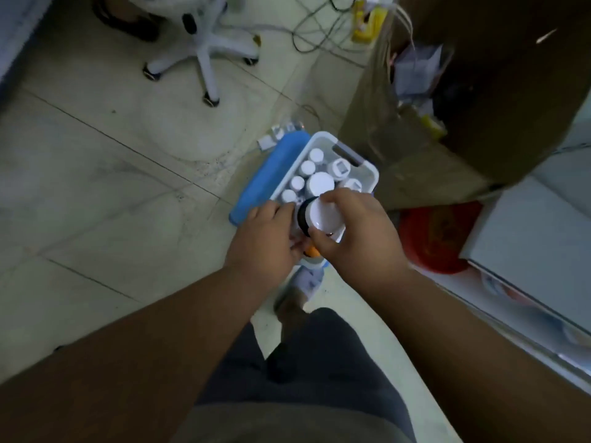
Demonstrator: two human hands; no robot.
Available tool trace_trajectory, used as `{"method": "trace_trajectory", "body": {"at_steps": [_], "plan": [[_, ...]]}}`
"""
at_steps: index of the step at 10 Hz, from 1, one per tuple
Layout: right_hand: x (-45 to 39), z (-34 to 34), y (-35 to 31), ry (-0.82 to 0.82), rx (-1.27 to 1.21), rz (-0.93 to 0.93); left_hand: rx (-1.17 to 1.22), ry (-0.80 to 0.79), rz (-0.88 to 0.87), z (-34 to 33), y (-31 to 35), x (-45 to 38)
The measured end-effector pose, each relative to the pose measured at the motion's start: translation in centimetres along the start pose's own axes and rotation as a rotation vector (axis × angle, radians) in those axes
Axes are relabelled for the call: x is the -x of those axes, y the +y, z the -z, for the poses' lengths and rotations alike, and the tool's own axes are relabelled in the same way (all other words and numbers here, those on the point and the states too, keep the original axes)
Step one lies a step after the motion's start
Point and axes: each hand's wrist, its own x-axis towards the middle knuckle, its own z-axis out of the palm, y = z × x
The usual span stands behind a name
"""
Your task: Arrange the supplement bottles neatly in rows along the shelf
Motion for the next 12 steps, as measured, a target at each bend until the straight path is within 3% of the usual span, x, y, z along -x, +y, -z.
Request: {"method": "trace_trajectory", "body": {"at_steps": [2,3,5,6,8,11,12], "plan": [[-2.5,-5.9,3.9,0.0,0.072,-0.017,0.088,-0.071,0.048,-4.0,-2.2,-3.2],[-3.9,-7.6,4.7,0.074,0.144,0.023,0.106,-0.114,0.041,-4.6,-3.2,-4.1],[-5.2,-7.8,4.0,0.168,0.162,0.036,0.117,-0.131,0.04,-4.6,-4.6,-4.5],[-3.8,-7.9,4.0,0.153,0.156,0.016,0.12,-0.13,0.01,-4.2,-5.1,-3.7],[-3.3,-10.4,5.1,-0.036,0.208,-0.027,0.056,-0.171,-0.036,-4.6,-5.1,-3.4],[-3.5,-10.3,4.1,-0.036,0.285,-0.054,0.036,-0.159,-0.068,-2.9,-4.9,-2.8],[-0.3,-8.2,2.3,0.054,0.255,-0.08,0.009,-0.172,-0.093,-0.7,-4.3,-0.4]]}}
